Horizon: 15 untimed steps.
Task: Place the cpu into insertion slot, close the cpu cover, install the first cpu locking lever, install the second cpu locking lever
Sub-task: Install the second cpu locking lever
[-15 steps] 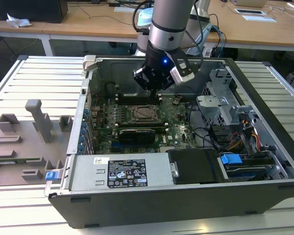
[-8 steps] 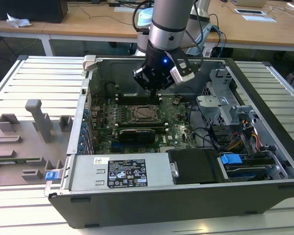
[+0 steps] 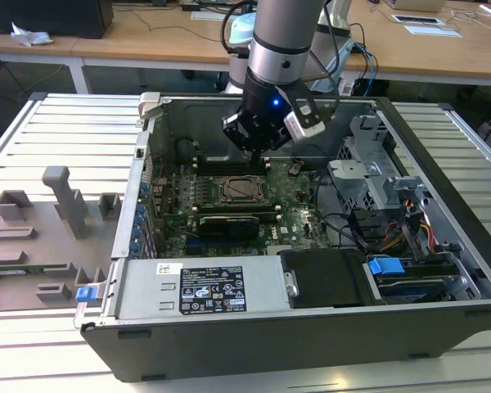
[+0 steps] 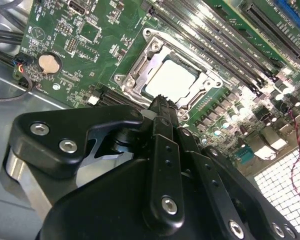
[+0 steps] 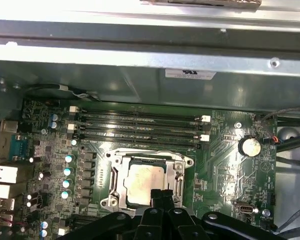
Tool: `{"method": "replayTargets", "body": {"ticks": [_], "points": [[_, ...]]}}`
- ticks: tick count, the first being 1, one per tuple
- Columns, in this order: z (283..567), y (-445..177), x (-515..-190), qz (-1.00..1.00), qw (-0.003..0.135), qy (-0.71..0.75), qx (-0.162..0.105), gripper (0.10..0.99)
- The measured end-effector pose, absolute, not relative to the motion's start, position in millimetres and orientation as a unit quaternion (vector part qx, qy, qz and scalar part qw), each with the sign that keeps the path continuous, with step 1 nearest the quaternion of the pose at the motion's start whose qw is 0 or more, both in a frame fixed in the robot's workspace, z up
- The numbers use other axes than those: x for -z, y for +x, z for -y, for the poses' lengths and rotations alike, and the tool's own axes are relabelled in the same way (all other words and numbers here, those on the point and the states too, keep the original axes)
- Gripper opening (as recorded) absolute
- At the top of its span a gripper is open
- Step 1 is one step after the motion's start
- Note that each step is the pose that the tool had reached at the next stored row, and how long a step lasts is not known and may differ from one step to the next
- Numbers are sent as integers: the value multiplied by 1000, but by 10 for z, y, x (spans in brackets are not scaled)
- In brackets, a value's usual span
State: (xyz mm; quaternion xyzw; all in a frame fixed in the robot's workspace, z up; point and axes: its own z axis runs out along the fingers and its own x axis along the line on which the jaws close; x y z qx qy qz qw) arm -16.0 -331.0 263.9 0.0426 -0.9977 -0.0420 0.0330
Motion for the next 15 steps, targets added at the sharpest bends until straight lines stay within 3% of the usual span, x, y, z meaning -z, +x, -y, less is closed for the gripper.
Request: {"method": "replayTargets", "body": {"ticks": [15], "points": [[3517, -168, -2616, 998, 33, 43, 42, 106]]}}
